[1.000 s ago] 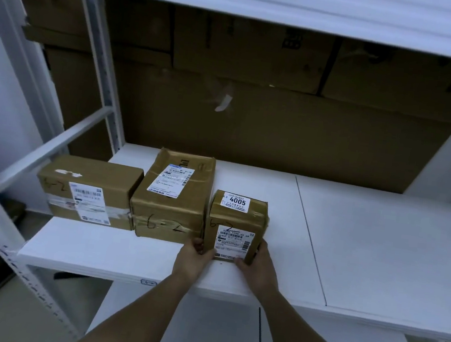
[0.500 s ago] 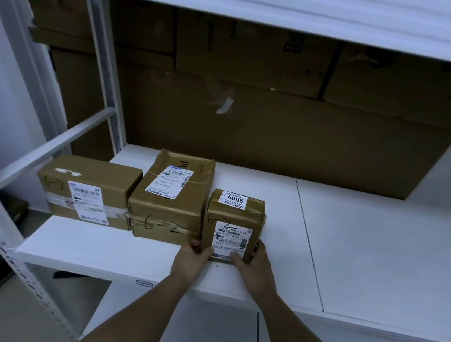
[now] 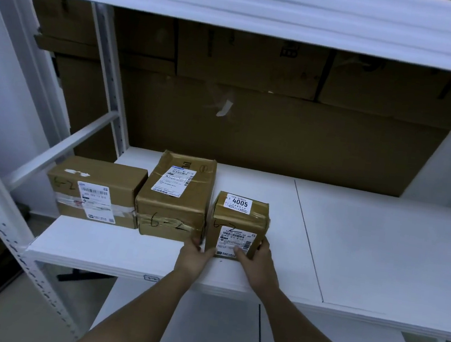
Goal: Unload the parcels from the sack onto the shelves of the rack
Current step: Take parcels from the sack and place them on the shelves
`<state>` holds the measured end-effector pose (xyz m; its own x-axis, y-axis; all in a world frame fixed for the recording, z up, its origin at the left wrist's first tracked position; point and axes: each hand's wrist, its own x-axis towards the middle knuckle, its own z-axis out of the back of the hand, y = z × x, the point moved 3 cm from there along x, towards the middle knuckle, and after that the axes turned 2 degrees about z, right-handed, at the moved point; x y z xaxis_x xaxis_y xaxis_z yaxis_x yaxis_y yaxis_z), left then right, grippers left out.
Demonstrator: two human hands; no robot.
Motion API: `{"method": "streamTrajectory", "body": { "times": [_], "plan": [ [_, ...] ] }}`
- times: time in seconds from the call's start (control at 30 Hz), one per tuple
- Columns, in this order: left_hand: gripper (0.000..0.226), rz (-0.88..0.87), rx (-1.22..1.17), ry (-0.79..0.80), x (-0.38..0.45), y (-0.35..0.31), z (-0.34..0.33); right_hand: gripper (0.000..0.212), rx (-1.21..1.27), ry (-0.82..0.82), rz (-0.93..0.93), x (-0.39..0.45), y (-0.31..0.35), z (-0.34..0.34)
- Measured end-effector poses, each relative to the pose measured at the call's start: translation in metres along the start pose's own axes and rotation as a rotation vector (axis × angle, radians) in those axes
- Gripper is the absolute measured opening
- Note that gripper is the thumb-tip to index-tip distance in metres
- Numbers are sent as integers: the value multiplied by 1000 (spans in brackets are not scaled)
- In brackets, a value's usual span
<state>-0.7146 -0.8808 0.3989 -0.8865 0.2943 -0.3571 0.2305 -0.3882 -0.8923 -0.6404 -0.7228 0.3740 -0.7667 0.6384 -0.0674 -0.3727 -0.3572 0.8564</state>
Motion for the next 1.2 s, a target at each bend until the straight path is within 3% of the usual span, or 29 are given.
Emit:
{"method": "streamTrajectory", "body": {
  "times": [0.17,0.33,0.53,0.7,1.2],
  "plan": [
    [58,14,32,10,-3,-2,8,89,-3,-35,-15,-7,7,-1],
    [63,-1,42,30,-9,-1,13,108,36,-27,-81,0,-10,-9],
    [64,7,96,176,-22,-2,6,76,96,78,-158,-25,30,-3],
    [66,10,71,258,-23,-6,-1,73,113,93,-155,-22,31,-5],
    [68,82,96,219,-8,-2,1,76,51,38,-147,-13,31,-8]
  ]
}}
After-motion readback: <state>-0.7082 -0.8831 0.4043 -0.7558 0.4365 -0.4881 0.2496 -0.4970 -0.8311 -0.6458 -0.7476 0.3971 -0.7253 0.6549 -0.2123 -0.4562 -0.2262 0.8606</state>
